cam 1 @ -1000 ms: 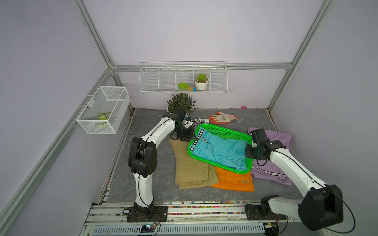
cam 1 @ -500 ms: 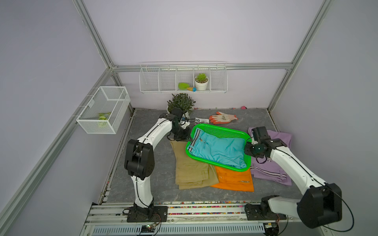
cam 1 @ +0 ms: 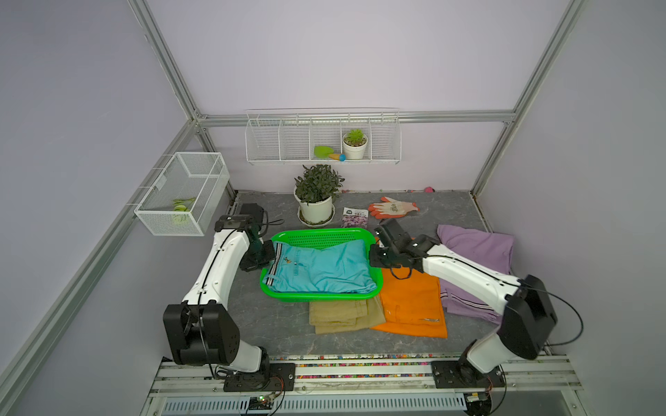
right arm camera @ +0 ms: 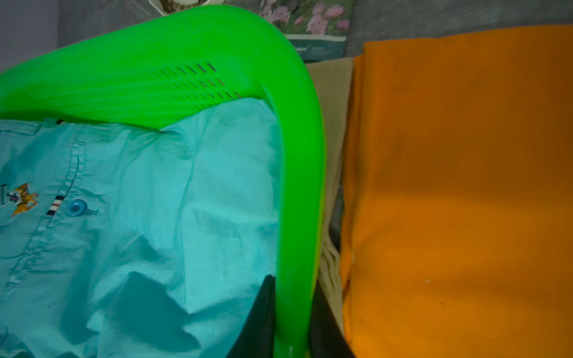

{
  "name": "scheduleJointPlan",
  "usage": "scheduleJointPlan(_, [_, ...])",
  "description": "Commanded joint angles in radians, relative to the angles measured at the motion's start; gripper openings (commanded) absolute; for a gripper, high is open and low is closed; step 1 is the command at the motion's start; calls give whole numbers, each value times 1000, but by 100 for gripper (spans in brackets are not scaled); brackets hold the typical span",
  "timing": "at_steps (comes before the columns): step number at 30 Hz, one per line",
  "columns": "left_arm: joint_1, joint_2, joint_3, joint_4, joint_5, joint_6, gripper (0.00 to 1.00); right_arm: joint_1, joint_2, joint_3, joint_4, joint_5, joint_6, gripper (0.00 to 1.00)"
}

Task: Put the folded long pants in the basket
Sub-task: Place the basket at the center of the board.

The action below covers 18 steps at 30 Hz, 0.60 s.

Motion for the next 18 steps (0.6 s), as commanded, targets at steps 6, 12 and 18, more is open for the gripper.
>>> scheduleJointPlan(6, [139,-94,0,123,-239,-225,61,205,254,204,192,-53,124,0])
scheduleJointPlan(12, [159,-185,50,124,-211,-203,71,277,409,348,228,8,197,0])
scheduleJointPlan(18, [159,-320,-66,268,133,-132,71,312,555,431,309,46,335,0])
